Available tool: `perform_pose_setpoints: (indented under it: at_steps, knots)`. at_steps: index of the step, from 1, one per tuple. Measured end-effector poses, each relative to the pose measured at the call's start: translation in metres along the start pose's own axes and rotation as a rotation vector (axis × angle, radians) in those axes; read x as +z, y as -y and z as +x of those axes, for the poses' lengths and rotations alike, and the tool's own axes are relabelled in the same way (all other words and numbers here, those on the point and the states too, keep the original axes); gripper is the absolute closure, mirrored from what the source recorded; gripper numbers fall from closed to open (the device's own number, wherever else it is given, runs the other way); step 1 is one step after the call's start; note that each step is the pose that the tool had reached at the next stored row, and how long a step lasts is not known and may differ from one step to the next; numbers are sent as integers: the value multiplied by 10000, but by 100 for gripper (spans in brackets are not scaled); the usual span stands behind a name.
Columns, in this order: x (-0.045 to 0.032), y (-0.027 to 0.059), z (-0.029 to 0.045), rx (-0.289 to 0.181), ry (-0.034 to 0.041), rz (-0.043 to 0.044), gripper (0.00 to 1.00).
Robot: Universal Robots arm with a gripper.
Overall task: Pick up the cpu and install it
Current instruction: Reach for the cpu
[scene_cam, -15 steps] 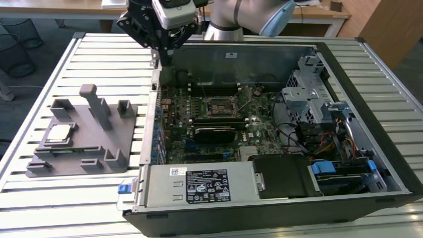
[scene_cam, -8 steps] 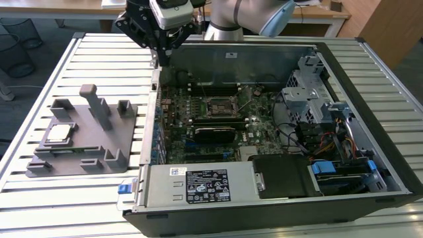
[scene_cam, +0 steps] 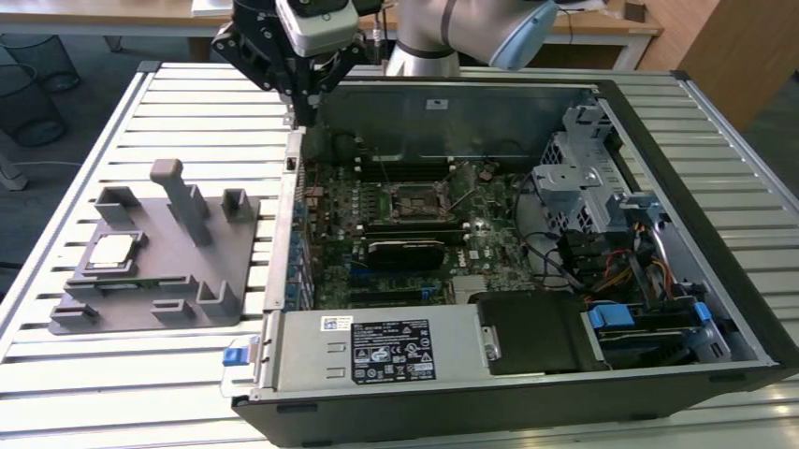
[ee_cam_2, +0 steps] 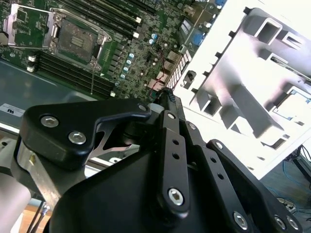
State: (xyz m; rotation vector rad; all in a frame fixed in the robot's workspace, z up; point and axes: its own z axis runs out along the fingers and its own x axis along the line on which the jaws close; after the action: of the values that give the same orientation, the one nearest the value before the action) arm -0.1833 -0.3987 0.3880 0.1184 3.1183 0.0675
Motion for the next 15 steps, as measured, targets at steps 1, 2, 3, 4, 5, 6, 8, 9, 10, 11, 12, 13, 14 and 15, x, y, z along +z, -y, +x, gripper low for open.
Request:
perform_pose_setpoints:
  at_steps: [1, 2, 3, 4, 5, 6, 8, 9, 10, 11, 12, 13, 14, 15]
  knots:
    - [1, 0, 5, 0, -4, 0, 89]
    - [2, 1, 10, 0, -9, 1, 89]
    - [3, 1, 16, 1, -14, 2, 89]
    - [4, 2, 22, 1, -17, 2, 89]
    - [4, 2, 29, 1, -20, 2, 89]
    - [5, 3, 36, 1, -23, 3, 89]
    - [7, 4, 52, 1, -26, 2, 89]
    - [7, 5, 62, 1, -27, 3, 89]
    - [7, 6, 73, 2, -28, 3, 89]
    - [8, 6, 84, 1, -28, 3, 89]
    - [9, 7, 95, 1, -28, 3, 89]
    - [10, 8, 106, 1, -29, 3, 89]
    - [10, 9, 116, 1, -30, 2, 89]
    - [11, 9, 124, 1, -31, 3, 89]
